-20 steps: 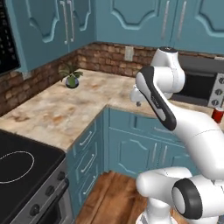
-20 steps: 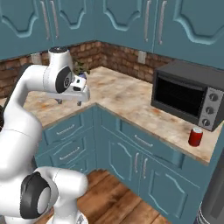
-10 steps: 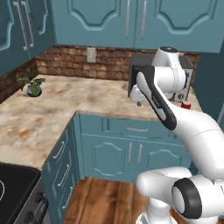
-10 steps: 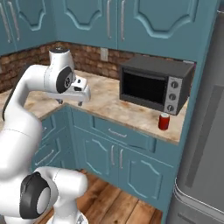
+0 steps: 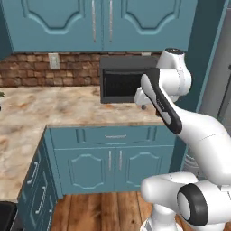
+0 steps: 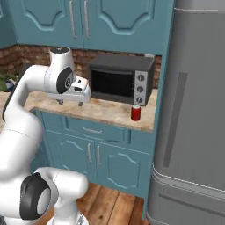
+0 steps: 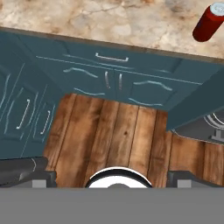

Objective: Four empty soda cans are scattered around the kitchen. Gather all the cans and cluster them next to the stove for recycling.

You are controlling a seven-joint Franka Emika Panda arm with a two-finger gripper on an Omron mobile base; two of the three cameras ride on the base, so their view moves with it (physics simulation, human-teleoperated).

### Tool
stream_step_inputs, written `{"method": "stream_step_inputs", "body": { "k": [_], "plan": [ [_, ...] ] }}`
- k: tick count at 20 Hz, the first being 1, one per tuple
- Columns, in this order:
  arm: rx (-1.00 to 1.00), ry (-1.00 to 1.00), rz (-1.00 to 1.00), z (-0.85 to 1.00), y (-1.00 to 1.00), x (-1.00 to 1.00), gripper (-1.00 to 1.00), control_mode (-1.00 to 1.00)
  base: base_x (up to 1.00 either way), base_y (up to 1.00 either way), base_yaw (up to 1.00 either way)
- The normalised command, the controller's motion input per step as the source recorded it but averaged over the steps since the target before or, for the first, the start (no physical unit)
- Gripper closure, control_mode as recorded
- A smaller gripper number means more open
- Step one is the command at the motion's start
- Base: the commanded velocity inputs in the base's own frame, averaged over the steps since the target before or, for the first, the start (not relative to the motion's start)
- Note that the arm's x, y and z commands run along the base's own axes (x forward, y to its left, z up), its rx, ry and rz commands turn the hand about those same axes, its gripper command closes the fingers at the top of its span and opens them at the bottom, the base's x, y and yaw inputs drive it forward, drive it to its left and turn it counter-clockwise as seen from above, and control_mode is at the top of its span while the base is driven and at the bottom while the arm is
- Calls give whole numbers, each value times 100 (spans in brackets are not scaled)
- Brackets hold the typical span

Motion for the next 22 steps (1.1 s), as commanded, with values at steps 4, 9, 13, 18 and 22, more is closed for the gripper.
{"method": "stream_step_inputs", "body": {
  "k": [4,9,13,18,22],
  "plan": [
    [0,0,0,0,0,0,-100,100,0,-15,-39],
    [0,0,0,0,0,0,-100,100,6,-7,-34],
    [0,0,0,0,0,0,-100,100,23,0,-28],
    [0,0,0,0,0,0,-100,100,37,0,-21],
    [0,0,0,0,0,0,-100,100,40,4,-11]
  ]
}}
